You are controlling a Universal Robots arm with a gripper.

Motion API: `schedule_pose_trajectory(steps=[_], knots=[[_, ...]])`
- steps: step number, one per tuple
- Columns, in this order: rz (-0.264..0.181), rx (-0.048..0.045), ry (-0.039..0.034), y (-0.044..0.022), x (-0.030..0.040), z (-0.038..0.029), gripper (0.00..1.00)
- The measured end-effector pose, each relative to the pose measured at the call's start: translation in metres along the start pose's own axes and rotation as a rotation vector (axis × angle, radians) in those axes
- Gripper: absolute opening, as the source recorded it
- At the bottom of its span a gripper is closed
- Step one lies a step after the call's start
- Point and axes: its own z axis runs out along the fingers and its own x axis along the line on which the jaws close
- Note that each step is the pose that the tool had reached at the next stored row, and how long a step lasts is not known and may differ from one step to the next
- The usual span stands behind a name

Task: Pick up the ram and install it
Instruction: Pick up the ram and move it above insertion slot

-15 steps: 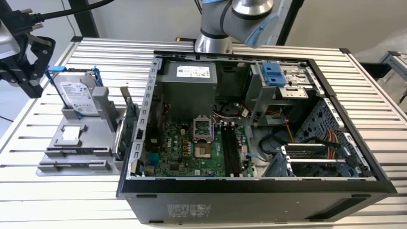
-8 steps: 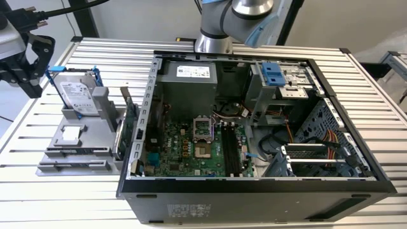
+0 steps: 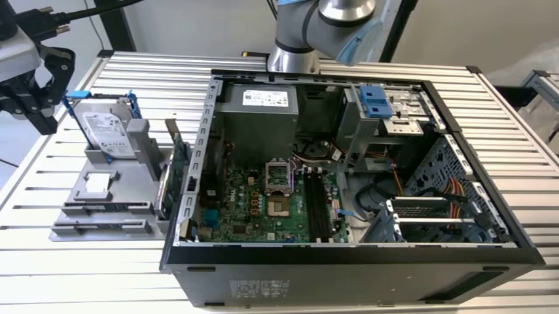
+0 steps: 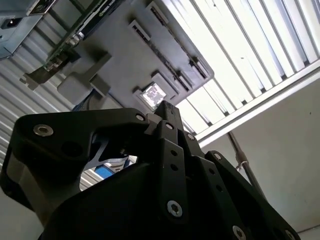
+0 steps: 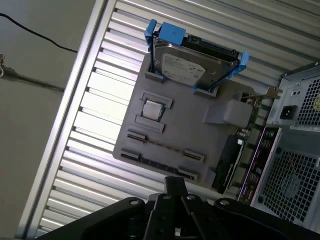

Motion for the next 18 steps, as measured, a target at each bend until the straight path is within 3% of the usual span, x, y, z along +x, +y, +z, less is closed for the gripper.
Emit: schedule_pose_trajectory(steps=[18], knots=[[-0.023, -0.0004, 0.0011, 0.0000, 0.0000, 0.0000, 0.00]])
